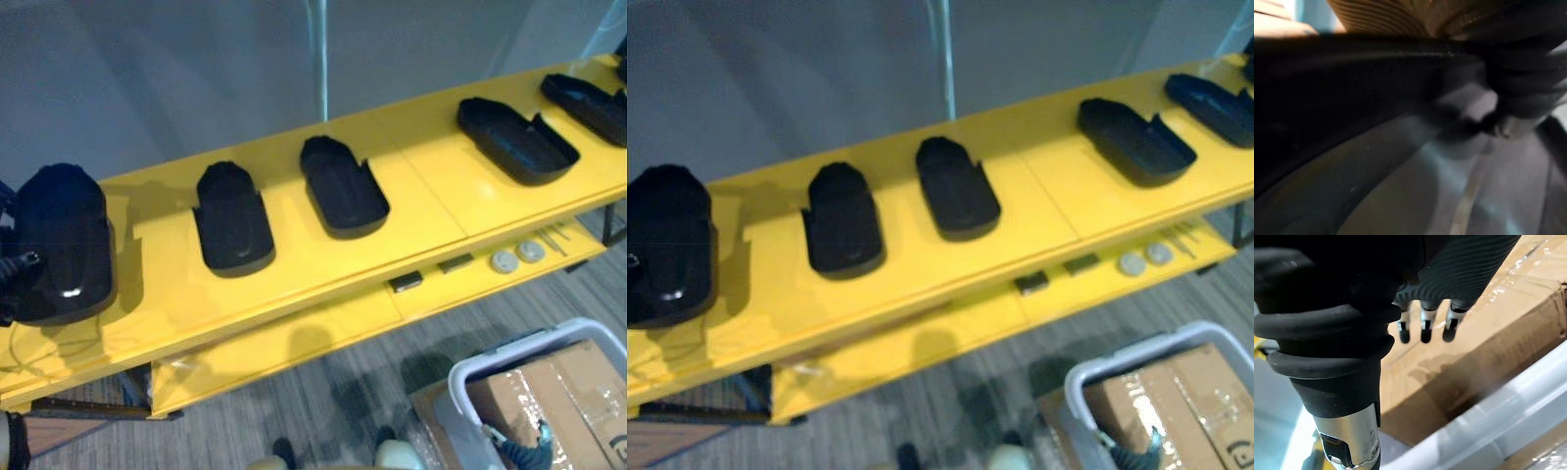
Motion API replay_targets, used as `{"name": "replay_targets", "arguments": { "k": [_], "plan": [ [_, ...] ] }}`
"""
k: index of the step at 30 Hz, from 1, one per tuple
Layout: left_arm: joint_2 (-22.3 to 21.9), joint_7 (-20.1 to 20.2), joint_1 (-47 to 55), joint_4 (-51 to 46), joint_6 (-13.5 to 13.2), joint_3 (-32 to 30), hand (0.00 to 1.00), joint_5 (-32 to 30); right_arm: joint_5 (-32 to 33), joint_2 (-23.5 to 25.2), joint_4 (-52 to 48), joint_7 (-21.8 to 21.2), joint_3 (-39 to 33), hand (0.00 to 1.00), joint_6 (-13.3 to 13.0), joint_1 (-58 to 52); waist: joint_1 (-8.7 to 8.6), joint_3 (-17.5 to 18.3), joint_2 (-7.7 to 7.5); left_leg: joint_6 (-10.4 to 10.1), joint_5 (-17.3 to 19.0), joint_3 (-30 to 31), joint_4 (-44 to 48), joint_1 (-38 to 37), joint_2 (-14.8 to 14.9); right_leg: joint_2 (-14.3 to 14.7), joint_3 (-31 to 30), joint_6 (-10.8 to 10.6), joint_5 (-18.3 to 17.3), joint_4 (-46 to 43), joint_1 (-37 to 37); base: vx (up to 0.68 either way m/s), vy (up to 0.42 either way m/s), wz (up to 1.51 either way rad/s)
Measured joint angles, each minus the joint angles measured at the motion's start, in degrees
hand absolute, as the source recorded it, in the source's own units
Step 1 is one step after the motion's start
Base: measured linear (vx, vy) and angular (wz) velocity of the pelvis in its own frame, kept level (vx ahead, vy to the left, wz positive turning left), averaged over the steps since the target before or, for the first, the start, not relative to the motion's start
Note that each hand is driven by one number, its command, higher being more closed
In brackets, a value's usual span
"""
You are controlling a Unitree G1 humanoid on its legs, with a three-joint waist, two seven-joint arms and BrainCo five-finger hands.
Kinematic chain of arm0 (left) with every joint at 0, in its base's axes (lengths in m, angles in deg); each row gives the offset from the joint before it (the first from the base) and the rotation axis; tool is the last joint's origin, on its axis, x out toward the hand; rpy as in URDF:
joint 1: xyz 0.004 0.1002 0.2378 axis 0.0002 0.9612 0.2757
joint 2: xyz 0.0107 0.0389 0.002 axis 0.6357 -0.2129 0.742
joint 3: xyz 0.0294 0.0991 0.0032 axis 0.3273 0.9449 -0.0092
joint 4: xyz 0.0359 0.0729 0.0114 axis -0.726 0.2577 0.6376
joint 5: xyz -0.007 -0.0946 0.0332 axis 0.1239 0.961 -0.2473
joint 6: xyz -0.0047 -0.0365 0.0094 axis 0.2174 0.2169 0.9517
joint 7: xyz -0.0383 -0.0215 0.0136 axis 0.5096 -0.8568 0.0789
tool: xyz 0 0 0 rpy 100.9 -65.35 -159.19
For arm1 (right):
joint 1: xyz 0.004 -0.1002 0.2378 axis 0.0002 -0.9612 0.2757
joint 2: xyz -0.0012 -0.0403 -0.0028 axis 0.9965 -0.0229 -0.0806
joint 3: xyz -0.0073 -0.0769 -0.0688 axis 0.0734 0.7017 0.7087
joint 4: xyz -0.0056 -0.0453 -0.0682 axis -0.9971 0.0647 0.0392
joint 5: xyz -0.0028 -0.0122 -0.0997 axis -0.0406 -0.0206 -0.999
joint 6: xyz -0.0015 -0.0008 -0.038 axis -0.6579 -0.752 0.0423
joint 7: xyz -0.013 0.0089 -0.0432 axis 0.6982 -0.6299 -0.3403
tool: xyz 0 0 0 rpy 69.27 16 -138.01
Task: Walk over and take plastic housings, then place them on the shelf
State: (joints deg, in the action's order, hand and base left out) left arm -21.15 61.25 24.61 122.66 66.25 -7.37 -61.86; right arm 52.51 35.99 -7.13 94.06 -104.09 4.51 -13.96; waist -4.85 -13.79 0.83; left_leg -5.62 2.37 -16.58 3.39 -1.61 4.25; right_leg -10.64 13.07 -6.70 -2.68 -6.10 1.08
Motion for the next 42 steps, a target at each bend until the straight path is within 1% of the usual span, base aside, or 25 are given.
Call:
{"name": "replay_targets", "arguments": {
  "k": [2, 3, 4, 5, 6, 8, 9, 11, 12, 13, 14, 15, 17, 18, 20, 23, 26, 28, 29, 33, 35, 36, 38, 40, 42],
  "plan": [
    [-2.2, -3.1, 0.0, 0.0, -0.5, 0.0, 1.0, 0.1, 0.3, -0.1, 0.0, -0.2, -0.7, 0.0, -0.3, -0.1, 0.07, -0.9, 0.31, 0.5, 2.7, -0.1, 4.6, 2.2, 0.8, 0.2, -0.1, 0.0, 0.1, -0.1, -0.1, 0.0, 0.0, 0.0],
    [-2.9, -3.9, 0.1, 0.0, -1.1, 0.0, 1.0, 0.2, 0.3, -0.2, -0.1, -0.3, -1.0, 0.0, -0.4, 0.0, 0.14, -1.1, 0.65, 1.0, 3.9, -0.1, 5.6, 2.9, 1.1, 0.4, -0.1, 0.0, 0.1, -0.1, 0.0, -0.05, 0.034, 0.02],
    [-4.0, -5.3, 0.1, -0.1, -2.5, 0.0, 1.0, 0.3, 0.4, -0.3, -0.1, -0.4, -1.0, 0.0, -0.4, 0.0, 0.14, -1.8, 0.72, 1.3, 5.2, -0.2, 7.7, 4.0, 1.6, 0.6, -0.2, -0.1, 0.1, -0.1, -0.1, -0.05, 0.048, 0.01],
    [-4.6, -6.0, 0.1, -0.7, -2.9, 0.0, 1.0, 0.4, 0.4, -0.3, -0.1, -0.9, -1.0, 0.0, -0.5, 0.0, 0.09, -2.4, 0.67, 1.5, 6.1, 0.0, 9.2, 4.9, 1.7, 0.7, -0.3, -0.1, 0.1, -0.2, -0.2, -0.07, 0.055, 0.01],
    [-4.8, -6.5, 0.1, -1.0, -3.0, 0.0, 1.0, 0.7, 0.3, -0.3, -0.1, -1.2, -1.0, 0.0, -0.5, 0.0, 0.07, -2.9, 0.64, 1.6, 6.4, 0.1, 9.8, 5.3, 1.8, 0.8, -0.3, -0.1, 0.1, -0.2, -0.2, -0.06, 0.044, 0.03],
    [-5.5, -8.9, 0.2, -3.1, -3.7, 0.0, 1.0, 1.4, -0.4, -0.4, -0.2, -2.6, -1.0, 0.0, -0.8, 0.0, 0.16, -4.1, 0.64, 2.0, 7.1, 0.6, 12.0, 7.5, 1.7, 0.8, -0.3, -0.2, 0.2, -0.5, -1.3, -0.05, 0.045, 0.11],
    [-5.6, -10.0, 0.0, -5.0, -4.1, 0.0, 1.0, 1.7, -1.7, -0.4, -0.3, -3.6, -0.8, 0.0, -1.5, 0.0, 0.39, -5.2, 0.65, 2.2, 7.2, 0.9, 12.4, 7.8, 1.4, 0.7, -0.3, -0.2, 0.1, -0.7, -1.3, -0.03, 0.053, 0.14],
    [-5.8, -10.8, -0.4, -6.5, -4.4, 0.1, 1.0, 1.9, -4.0, -0.6, -0.5, -4.9, -0.1, 0.0, -2.4, -0.1, 0.68, -6.0, 0.75, 2.2, 7.2, 1.5, 12.9, 8.3, 1.3, 0.6, -0.2, -0.1, 0.1, -0.8, -1.4, -0.03, 0.028, 0.22],
    [-5.8, -12.0, -2.4, -8.2, -4.6, 1.9, 1.0, 1.9, -6.7, -1.3, -1.2, -6.9, 3.4, 0.0, -3.4, 0.0, 1.02, -6.4, 0.91, 2.3, 7.1, 2.9, 13.1, 9.9, 1.2, 0.6, 0.7, 0.4, -0.3, -1.5, -2.3, -0.03, -0.002, 0.38],
    [-5.8, -12.2, -3.2, -8.8, -4.6, 2.5, 1.0, 1.9, -7.5, -1.5, -1.9, -7.7, 4.9, 0.0, -3.6, 0.1, 1.05, -6.8, 0.91, 2.4, 6.9, 3.6, 13.1, 10.2, 1.0, 0.6, 1.2, 0.6, -0.4, -1.7, -2.2, -0.02, -0.011, 0.45],
    [-5.8, -12.5, -4.0, -9.4, -4.7, 3.2, 1.0, 1.9, -7.8, -1.8, -2.6, -8.3, 6.5, 0.0, -4.1, 0.2, 1.06, -7.2, 0.9, 2.5, 6.7, 4.1, 13.2, 10.6, 1.0, 0.6, 1.3, 0.9, -0.7, -2.0, -2.3, -0.01, -0.018, 0.46],
    [-5.8, -12.6, -5.3, -10.4, -4.7, 4.5, 1.0, 1.9, -7.8, -2.1, -3.1, -9.1, 10.0, 0.0, -5.3, 1.1, 1.12, -7.8, 0.75, 2.5, 6.3, 5.4, 13.0, 11.0, 0.7, 0.6, 1.4, 1.6, -1.4, -2.8, -2.4, -0.01, -0.017, 0.47],
    [-5.9, -12.7, -5.9, -11.1, -5.0, 5.0, 1.0, 1.9, -8.2, -2.3, -3.1, -9.9, 13.0, 0.0, -5.8, 2.7, 1.15, -8.2, 0.65, 2.4, 6.0, 6.8, 13.0, 11.6, 0.5, 0.5, 2.2, 1.6, -2.3, -3.9, -2.6, 0.01, -0.03, 0.44],
    [-6.0, -12.8, -6.5, -11.3, -5.6, 5.8, 1.0, 1.9, -9.5, -2.8, -3.1, -10.3, 15.8, 0.0, -6.7, 4.1, 1.63, -8.5, 0.71, 2.3, 5.1, 7.6, 12.4, 11.8, 0.0, 0.2, 3.1, 1.9, -3.1, -5.0, -3.3, 0.03, -0.057, 0.45],
    [-6.7, -13.1, -7.0, -11.3, -6.7, 6.6, 1.0, 1.8, -10.0, -3.4, -3.4, -11.3, 19.5, 0.0, -7.1, 5.7, 2.38, -9.0, 0.77, 2.2, 3.5, 8.8, 10.3, 11.7, -0.4, -0.1, 4.3, 2.3, -3.6, -5.7, -3.5, 0.02, -0.055, 0.45],
    [-7.0, -13.9, -7.7, -11.3, -7.1, 7.4, 1.0, 1.8, -9.9, -4.4, -5.1, -11.8, 22.2, 0.0, -7.4, 7.0, 2.62, -9.2, 0.95, 1.8, 1.5, 10.5, 7.8, 11.7, -0.9, -0.2, 5.3, 3.1, -4.1, -6.5, -3.8, 0.02, -0.06, 0.41],
    [-7.0, -14.0, -8.6, -11.3, -7.2, 8.8, 1.0, 1.1, -10.0, -6.2, -5.3, -12.9, 25.1, 0.0, -8.5, 9.1, 2.96, -9.6, 1.13, 1.6, -0.2, 11.4, 5.9, 11.6, -0.9, -0.2, 5.9, 4.0, -4.9, -8.3, -4.4, 0.0, -0.047, 0.29],
    [-7.0, -14.0, -9.4, -11.3, -7.2, 8.9, 1.0, 0.9, -10.2, -6.8, -6.1, -13.8, 26.7, 0.0, -9.5, 9.1, 3.46, -9.6, 1.16, 1.5, -0.7, 11.4, 5.1, 11.6, -1.0, -0.4, 5.9, 3.6, -5.5, -9.5, -5.2, -0.01, -0.052, 0.07],
    [-7.0, -13.8, -10.1, -11.3, -7.2, 9.3, 1.0, 0.4, -10.3, -7.2, -6.8, -14.1, 27.9, 0.0, -9.5, 9.1, 3.52, -9.6, 1.15, 1.5, -1.4, 11.4, 4.5, 11.5, -1.0, -0.4, 5.9, 3.6, -5.5, -9.5, -5.4, -0.02, -0.046, 0.06],
    [-7.0, -12.7, -11.3, -11.2, -7.8, 11.3, 1.0, -0.7, -10.3, -7.3, -7.5, -15.3, 30.7, 0.0, -9.4, 9.2, 3.49, -9.7, 1.27, 1.3, -2.3, 11.3, 3.5, 11.3, -0.9, -0.4, 5.9, 3.6, -5.8, -10.3, -6.0, -0.03, -0.036, 0.0],
    [-7.0, -11.9, -11.5, -11.2, -8.0, 11.6, 1.0, -1.0, -10.2, -7.4, -7.5, -16.1, 31.4, 0.0, -9.2, 9.2, 2.76, -9.8, 1.4, 1.4, -3.3, 11.3, 2.0, 11.0, -0.9, -0.4, 5.9, 3.7, -5.8, -10.3, -6.3, -0.05, -0.017, 0.0],
    [-7.0, -11.9, -11.9, -11.1, -8.0, 12.2, 1.0, -1.2, -10.2, -7.5, -7.5, -16.2, 31.7, 0.0, -9.0, 9.2, 2.7, -9.8, 1.47, 1.4, -3.4, 11.2, 1.8, 10.9, -0.9, -0.4, 5.9, 3.7, -5.8, -10.4, -6.4, -0.06, -0.013, -0.03],
    [-7.0, -11.7, -13.0, -11.0, -8.0, 13.2, 1.0, -1.6, -10.2, -7.5, -7.6, -16.3, 32.0, 0.0, -8.4, 9.2, 2.66, -9.9, 1.56, 1.4, -4.4, 11.0, 0.6, 10.8, -1.0, -0.5, 5.7, 3.6, -6.0, -10.8, -7.1, -0.07, -0.015, -0.03],
    [-7.0, -11.5, -14.4, -11.0, -8.0, 13.4, 1.0, -2.8, -10.2, -7.6, -8.2, -16.2, 31.8, 0.0, -7.7, 9.2, 2.41, -10.7, 1.29, 1.4, -5.2, 10.8, -0.4, 10.5, -1.2, -1.0, 5.7, 2.7, -6.7, -11.6, -7.5, -0.08, -0.018, 0.0],
    [-7.0, -11.4, -14.9, -11.0, -8.0, 13.4, 1.0, -2.9, -10.2, -8.2, -8.4, -16.1, 31.6, 0.0, -7.0, 9.2, 2.24, -10.8, 1.26, 1.5, -6.4, 10.5, -2.0, 10.4, -1.2, -1.2, 5.5, 2.7, -6.9, -12.7, -8.7, -0.07, -0.007, -0.01]
  ]
}}
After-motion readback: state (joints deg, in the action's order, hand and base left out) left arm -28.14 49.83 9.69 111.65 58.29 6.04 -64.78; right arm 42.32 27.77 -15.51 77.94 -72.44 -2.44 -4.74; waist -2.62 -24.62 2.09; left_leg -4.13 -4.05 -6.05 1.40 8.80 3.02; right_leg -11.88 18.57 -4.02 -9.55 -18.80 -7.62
